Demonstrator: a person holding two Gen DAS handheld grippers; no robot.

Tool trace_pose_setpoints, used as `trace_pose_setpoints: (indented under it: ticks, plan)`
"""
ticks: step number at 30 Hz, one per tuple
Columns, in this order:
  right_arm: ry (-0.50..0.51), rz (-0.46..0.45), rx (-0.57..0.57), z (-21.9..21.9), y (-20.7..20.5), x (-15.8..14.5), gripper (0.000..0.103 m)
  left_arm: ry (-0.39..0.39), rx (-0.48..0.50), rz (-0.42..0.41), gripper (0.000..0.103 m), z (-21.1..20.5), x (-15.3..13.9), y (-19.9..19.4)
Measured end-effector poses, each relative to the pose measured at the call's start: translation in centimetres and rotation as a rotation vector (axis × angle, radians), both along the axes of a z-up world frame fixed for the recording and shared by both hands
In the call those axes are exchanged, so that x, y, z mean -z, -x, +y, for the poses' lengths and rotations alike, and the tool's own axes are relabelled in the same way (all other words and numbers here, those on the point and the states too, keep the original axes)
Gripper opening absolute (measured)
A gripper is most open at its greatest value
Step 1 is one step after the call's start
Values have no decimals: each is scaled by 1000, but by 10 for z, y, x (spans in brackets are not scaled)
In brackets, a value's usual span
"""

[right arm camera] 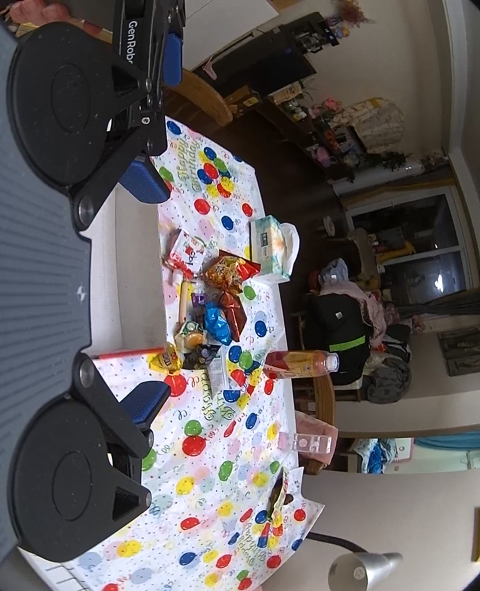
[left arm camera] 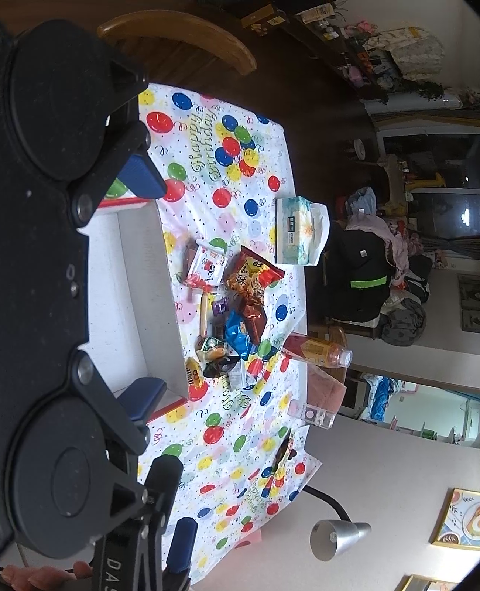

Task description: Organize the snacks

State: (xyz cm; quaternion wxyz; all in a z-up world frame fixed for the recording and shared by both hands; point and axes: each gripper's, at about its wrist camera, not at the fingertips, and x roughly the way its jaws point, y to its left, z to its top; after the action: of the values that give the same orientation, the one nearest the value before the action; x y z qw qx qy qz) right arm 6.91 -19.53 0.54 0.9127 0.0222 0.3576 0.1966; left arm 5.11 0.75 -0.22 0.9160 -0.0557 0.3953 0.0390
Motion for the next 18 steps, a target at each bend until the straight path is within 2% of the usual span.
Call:
trace_pose_setpoints:
  ticks: [15,18]
  plan:
    - [67,54,-69,-28,-106,25,103,39,-49,83,103,4,29,-81]
    - [76,90,-77,-34,-135,34,103,54,-55,94,103,11,35,-103]
